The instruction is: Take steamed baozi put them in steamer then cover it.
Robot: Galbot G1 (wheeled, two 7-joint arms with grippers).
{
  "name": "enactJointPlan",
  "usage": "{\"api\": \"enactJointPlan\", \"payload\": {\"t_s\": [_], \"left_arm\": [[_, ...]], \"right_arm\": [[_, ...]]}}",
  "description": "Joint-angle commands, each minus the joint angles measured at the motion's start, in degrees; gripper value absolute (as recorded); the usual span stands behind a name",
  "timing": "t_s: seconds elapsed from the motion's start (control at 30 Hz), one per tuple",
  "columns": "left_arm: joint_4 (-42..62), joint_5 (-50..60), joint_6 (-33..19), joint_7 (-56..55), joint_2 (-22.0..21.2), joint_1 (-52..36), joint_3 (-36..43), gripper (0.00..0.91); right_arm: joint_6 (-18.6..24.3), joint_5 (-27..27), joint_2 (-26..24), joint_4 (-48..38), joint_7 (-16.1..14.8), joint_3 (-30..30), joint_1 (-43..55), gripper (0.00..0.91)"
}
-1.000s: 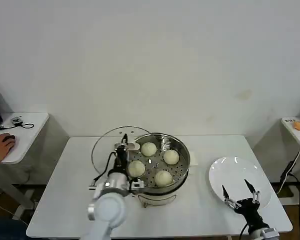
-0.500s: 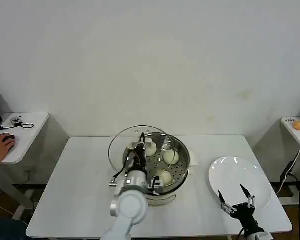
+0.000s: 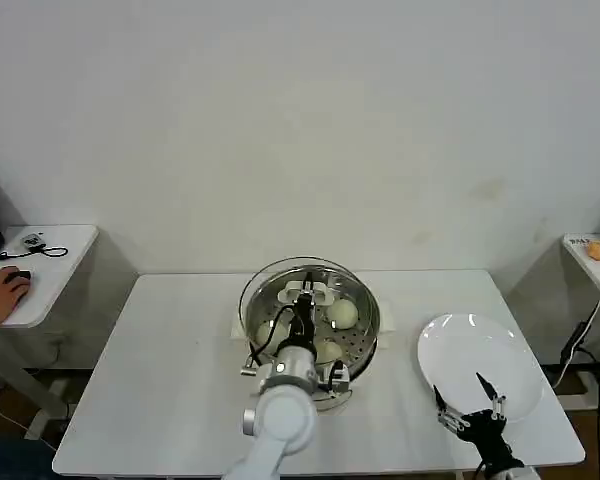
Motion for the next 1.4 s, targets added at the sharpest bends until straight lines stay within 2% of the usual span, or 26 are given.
{"api": "enactJointPlan", "payload": {"t_s": [0.03, 1.0, 1.03, 1.07, 1.1, 1.4], "left_arm": [[1.1, 0.5, -0.1, -0.2, -0.7, -0.1, 1.3, 0.0], [2.6, -0.9, -0.5, -1.0, -0.7, 0.2, 1.0, 0.0], [2.7, -1.3, -0.4, -1.2, -0.7, 0.2, 1.0, 0.06], [2.7, -1.5, -0.5, -1.4, -0.7, 0.3, 1.1, 0.191], [2.7, -1.6, -0.5, -1.4, -0.7, 0.3, 1.1, 0.907], [1.1, -2.1, -0.5, -1.7, -0.5, 0.7, 1.0, 0.907]], "right_arm": [[0.1, -0.3, 0.3, -0.2, 0.0, -0.1, -0.1, 0.907], [0.6, -1.1, 0.5, -0.5, -0.3, -0.3, -0.4, 0.907], [0.7, -1.1, 0.5, -0.5, -0.3, -0.3, -0.4, 0.907], [0.7, -1.2, 0.5, -0.5, -0.3, -0.4, -0.4, 0.907], [0.7, -1.2, 0.6, -0.5, -0.3, -0.4, -0.4, 0.907], [0.8, -1.4, 0.5, -0.6, -0.4, -0.5, -0.4, 0.907]]}}
